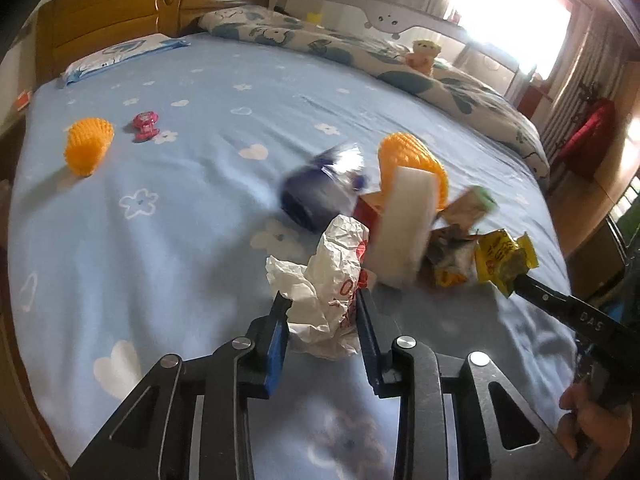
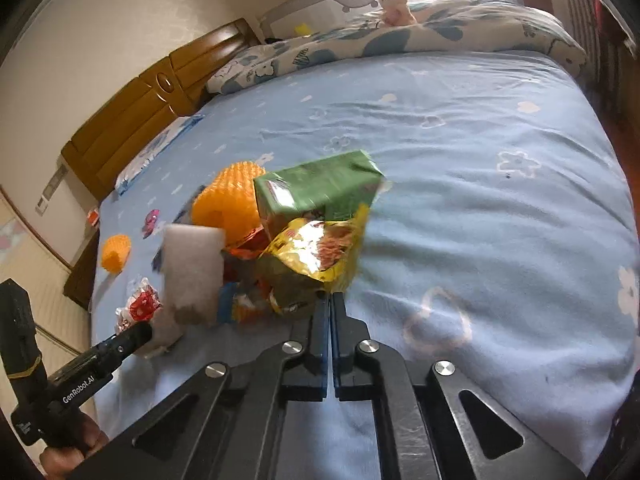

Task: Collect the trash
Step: 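Grasp the white tissue with left tool while right tool grasps yellow snack bag, then carry tissue and yellow bag over the bin and open both tools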

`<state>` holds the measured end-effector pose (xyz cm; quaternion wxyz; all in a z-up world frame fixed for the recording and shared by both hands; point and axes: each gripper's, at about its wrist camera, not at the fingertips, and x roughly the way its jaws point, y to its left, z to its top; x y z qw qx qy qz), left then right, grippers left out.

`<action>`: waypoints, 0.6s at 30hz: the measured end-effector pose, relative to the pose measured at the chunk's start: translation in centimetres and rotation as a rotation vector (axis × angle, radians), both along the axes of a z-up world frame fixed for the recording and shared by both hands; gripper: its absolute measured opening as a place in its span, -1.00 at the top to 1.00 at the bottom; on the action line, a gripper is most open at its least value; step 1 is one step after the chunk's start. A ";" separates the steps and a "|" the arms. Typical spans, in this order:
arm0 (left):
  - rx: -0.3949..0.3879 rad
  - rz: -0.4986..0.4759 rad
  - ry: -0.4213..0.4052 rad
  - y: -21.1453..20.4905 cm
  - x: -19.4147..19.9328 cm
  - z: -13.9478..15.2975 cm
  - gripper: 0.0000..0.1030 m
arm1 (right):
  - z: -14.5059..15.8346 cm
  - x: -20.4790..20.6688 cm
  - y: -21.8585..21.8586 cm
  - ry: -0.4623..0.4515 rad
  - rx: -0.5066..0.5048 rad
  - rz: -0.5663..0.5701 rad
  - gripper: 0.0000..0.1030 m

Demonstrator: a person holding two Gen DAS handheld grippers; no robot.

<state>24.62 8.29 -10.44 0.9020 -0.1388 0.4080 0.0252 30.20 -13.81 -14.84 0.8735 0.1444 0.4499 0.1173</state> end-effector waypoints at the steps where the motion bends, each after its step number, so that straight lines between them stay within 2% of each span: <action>1: -0.001 -0.005 -0.005 -0.2 -0.4 0.2 0.42 | 0.2 -0.4 -0.3 -0.003 0.002 -0.002 1.00; 8: -0.022 -0.066 -0.026 -1.6 -3.6 1.2 0.43 | 1.7 -3.5 -1.8 -0.018 0.025 -0.003 1.00; 18: -0.040 -0.171 -0.024 -4.9 -6.1 2.5 0.43 | 4.6 -8.3 -4.2 -0.058 0.038 -0.015 1.00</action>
